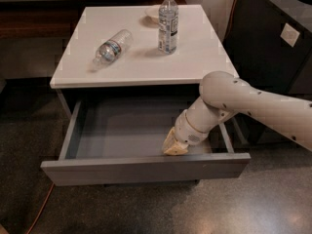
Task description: Place water bottle into top drawer
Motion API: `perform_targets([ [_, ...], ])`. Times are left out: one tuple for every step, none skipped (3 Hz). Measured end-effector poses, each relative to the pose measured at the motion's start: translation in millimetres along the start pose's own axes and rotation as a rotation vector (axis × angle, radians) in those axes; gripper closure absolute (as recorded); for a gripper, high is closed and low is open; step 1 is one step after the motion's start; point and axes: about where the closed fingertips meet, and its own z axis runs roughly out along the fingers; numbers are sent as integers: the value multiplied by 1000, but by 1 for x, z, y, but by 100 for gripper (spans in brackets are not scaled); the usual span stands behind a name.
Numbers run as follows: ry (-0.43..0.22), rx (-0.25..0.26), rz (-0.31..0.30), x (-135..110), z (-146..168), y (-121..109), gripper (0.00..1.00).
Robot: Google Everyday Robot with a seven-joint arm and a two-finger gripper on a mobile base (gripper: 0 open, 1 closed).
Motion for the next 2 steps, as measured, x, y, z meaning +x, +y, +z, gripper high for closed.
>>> perform_targets([
  [-5, -33, 19, -1, 1, 23, 100],
  [1, -27, 18, -3, -2, 27, 100],
])
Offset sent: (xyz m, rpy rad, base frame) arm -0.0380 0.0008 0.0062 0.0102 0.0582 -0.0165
